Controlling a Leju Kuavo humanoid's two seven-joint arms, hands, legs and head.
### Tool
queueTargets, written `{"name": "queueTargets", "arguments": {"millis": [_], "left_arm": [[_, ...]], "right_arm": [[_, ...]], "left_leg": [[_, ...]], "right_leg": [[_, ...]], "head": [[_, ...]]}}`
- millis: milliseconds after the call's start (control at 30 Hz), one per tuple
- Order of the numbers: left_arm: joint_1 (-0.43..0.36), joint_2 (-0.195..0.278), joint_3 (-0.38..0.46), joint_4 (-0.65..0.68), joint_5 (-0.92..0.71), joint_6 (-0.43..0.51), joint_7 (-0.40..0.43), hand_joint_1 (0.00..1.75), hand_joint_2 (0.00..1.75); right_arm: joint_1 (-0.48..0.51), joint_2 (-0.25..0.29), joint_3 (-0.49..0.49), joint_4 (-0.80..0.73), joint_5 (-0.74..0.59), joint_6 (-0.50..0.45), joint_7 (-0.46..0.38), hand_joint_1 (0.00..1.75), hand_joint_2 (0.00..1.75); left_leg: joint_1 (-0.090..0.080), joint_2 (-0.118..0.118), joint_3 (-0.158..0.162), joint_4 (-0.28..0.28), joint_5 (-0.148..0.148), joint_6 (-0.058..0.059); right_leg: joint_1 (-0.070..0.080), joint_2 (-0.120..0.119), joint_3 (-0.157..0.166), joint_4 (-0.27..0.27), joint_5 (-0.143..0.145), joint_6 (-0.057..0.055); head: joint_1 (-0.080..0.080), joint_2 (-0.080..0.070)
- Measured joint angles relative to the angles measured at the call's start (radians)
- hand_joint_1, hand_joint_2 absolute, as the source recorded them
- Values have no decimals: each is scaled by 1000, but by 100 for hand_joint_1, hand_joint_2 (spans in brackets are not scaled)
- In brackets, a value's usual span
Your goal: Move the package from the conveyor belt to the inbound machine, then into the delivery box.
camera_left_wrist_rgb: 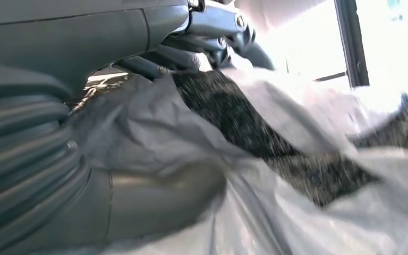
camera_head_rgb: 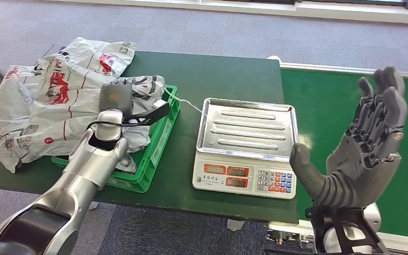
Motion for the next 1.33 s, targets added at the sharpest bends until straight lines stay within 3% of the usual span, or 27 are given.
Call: {"name": "queueTargets", "arguments": {"millis": [100,233,500,633,700,800,900,1000,1133,1267,1333], "left_arm": [[0,0,0,15,0,0,0,0,175],[0,0,0,28,0,0,1,0,0],[-1,-6,0,30,0,43,-6,0,0],[7,-16,5,-16,7,203,-54,0,0],[28,-33,34,-86,70,373,-162,0,0],[93,-87,119,-281,391,595,-452,0,0],[183,-148,205,-533,866,622,-740,0,0],[276,-200,274,-765,1222,542,-924,0,0],[351,-242,321,-947,1431,396,-996,0,175],[399,-263,340,-1033,1599,196,-990,0,175],[410,-270,344,-1048,1618,164,-991,0,175]], "right_arm": [[4,1,-1,-2,1,0,0,0,175],[6,1,-1,-3,2,0,0,0,175],[8,1,-4,-4,1,-2,-1,0,175],[13,1,-6,-8,-4,-13,0,0,175],[19,1,-8,-15,-8,-17,1,0,175],[25,1,-9,-22,-23,-6,3,0,175],[23,1,-9,-21,-40,9,0,0,175],[18,1,-9,-16,-47,13,-7,0,175],[17,1,-9,-13,-46,2,-15,0,175],[25,1,-9,-13,-46,-7,-20,0,175],[29,1,-9,-13,-46,-8,-22,0,175]], "left_leg": [[0,0,0,0,0,0],[0,0,0,0,0,0],[0,0,0,0,0,0],[0,0,0,0,0,0],[0,0,0,0,0,0],[0,1,-1,0,-2,0],[0,5,1,0,-5,1],[0,5,1,0,-5,1],[0,0,1,0,-5,1],[0,0,2,0,-5,1],[0,0,2,0,-5,1]], "right_leg": [[0,0,0,0,0,0],[1,0,0,0,0,0],[1,0,0,0,0,0],[1,0,0,0,0,0],[1,0,0,0,0,0],[0,2,0,0,0,0],[0,6,0,0,-1,0],[1,5,0,0,-3,0],[1,-1,2,0,-5,0],[1,-1,3,0,-5,1],[1,-1,3,0,-5,1]], "head": [[0,0],[0,0],[0,0],[0,0],[0,0],[0,0],[0,0],[0,0],[0,0],[0,0],[0,0]]}}
